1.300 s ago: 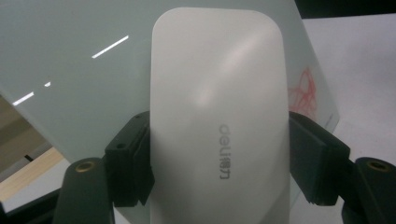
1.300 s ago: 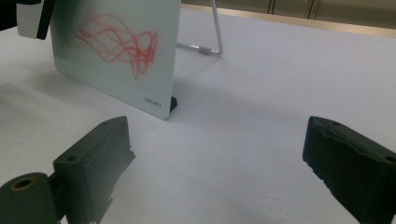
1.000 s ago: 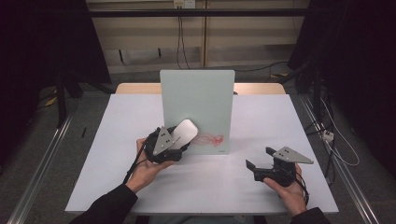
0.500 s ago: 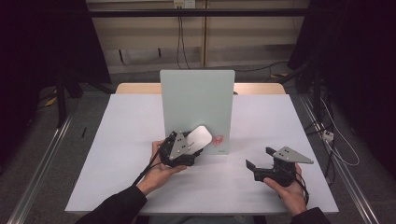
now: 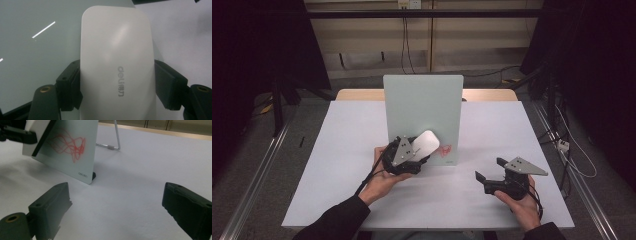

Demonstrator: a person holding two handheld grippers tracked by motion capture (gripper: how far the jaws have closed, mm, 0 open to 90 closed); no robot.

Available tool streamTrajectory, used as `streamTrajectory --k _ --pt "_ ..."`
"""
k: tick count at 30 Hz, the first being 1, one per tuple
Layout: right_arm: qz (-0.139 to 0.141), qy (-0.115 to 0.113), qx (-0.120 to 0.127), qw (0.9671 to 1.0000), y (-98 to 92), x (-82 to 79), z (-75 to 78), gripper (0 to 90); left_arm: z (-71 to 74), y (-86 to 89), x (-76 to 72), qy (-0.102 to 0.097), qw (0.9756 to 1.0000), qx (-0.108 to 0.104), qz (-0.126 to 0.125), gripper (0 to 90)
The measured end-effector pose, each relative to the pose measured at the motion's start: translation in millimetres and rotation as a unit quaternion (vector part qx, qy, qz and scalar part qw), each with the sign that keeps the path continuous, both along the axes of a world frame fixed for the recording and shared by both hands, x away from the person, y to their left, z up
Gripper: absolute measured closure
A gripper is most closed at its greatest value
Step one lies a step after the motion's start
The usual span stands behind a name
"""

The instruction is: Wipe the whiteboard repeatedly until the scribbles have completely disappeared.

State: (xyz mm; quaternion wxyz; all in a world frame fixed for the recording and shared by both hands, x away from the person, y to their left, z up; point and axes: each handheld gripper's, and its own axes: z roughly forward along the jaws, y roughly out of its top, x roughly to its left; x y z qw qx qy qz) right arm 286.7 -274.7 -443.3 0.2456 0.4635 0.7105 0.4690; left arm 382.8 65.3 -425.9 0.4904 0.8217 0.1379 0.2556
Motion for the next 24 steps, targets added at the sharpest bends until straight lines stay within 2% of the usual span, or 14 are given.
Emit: streamTrajectory --k 2,3,4,10,15,20,24 --pt "0.000 0.000 -0.001 1.0000 0.1 0.1 -0.1 7.7 10.1 10.3 4.9 -0.002 0.9998 -0.017 0.010 30.3" --pt "0.000 0.000 -0.001 1.0000 0.1 0.1 -0.1 7.7 10.1 10.3 4.9 -0.002 0.9998 -0.017 0.010 30.3" --pt "-0.001 0.000 -0.001 1.0000 0.1 0.0 0.0 7.7 15.1 18.1 7.6 -0.003 0.9996 -0.023 0.015 30.3" --pt "0.000 0.000 0.000 1.0000 -0.1 0.2 -0.1 7.7 16.6 27.4 8.8 -0.006 0.9994 -0.026 0.022 30.3" --pt "0.000 0.000 0.000 1.0000 0.1 -0.2 0.1 7.7 10.5 22.1 5.7 -0.008 0.9996 -0.016 0.019 30.2" --pt "0.000 0.000 0.000 1.0000 0.4 -0.3 0.1 7.7 -3.0 3.3 -0.8 -0.007 0.9999 0.012 -0.004 30.2" --pt "0.000 0.000 -0.001 1.0000 0.2 0.0 0.0 7.7 -7.6 -7.0 -2.9 -0.008 0.9998 0.016 -0.012 30.2"
